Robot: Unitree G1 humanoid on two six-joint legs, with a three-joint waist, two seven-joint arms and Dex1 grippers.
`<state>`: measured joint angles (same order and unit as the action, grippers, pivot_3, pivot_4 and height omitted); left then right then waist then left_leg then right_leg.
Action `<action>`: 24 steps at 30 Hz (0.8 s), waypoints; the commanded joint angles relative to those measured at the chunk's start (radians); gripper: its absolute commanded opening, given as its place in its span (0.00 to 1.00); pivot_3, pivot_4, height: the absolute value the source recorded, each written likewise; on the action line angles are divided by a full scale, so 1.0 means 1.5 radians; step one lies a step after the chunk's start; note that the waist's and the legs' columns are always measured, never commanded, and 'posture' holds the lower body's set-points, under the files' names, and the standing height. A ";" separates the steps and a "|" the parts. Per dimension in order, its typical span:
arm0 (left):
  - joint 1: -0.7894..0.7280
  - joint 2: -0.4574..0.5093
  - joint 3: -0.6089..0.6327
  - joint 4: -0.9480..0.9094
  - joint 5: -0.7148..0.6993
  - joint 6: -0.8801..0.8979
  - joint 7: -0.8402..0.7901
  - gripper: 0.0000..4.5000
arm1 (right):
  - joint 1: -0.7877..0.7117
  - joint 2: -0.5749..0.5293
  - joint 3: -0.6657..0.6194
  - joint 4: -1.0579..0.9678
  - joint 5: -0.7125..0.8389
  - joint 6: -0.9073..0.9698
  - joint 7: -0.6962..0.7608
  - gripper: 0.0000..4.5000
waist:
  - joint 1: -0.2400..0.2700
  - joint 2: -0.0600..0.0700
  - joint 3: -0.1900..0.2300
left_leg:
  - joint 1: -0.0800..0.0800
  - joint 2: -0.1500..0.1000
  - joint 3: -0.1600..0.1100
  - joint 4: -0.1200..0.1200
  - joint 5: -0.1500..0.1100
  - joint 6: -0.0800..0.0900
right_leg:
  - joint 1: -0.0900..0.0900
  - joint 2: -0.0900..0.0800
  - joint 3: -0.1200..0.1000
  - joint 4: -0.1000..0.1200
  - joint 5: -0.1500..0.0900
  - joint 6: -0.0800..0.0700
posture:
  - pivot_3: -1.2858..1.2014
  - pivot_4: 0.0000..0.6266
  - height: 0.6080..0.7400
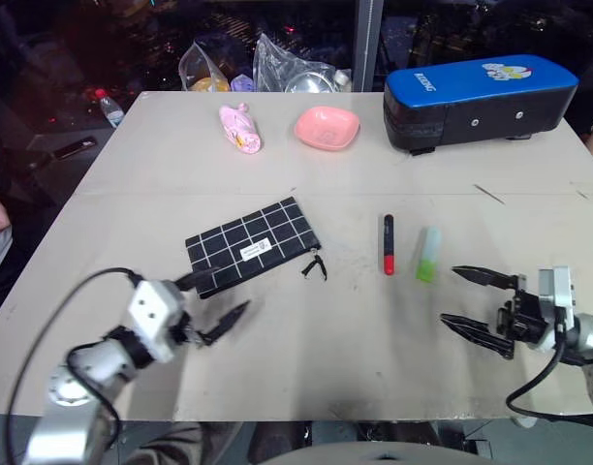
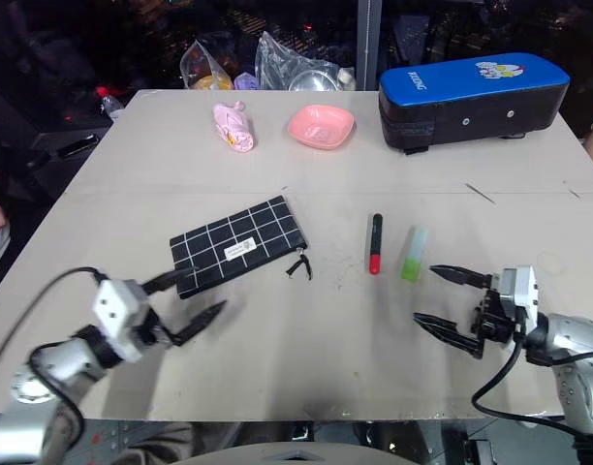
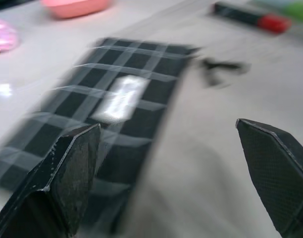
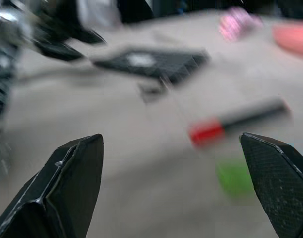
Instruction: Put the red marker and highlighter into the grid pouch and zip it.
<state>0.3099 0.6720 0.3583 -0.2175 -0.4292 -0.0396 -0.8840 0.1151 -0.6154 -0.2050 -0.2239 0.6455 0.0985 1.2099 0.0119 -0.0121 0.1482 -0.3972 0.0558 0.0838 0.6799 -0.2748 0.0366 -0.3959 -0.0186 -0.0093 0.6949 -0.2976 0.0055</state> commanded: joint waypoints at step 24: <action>-0.323 0.217 -0.107 0.636 0.340 -0.692 0.008 0.99 | -0.041 0.011 0.002 -0.007 -0.010 0.000 -0.047 0.99 | -0.001 -0.004 0.002 | -0.001 0.000 0.000 0.000 0.000 0.001 | 0.000 -0.002 -0.001 0.000 0.000 0.000 | 0.52 0.24 0.82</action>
<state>-0.1685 0.9643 0.2109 0.7178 0.0616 -1.0187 -0.8883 0.0618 -0.5938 -0.1764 -0.2192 0.6247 0.1144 1.1409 0.0109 -0.0182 0.1505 -0.3985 0.0555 0.0843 0.6801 -0.2754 0.0375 -0.3967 -0.0211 -0.0115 0.6951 -0.2971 0.0054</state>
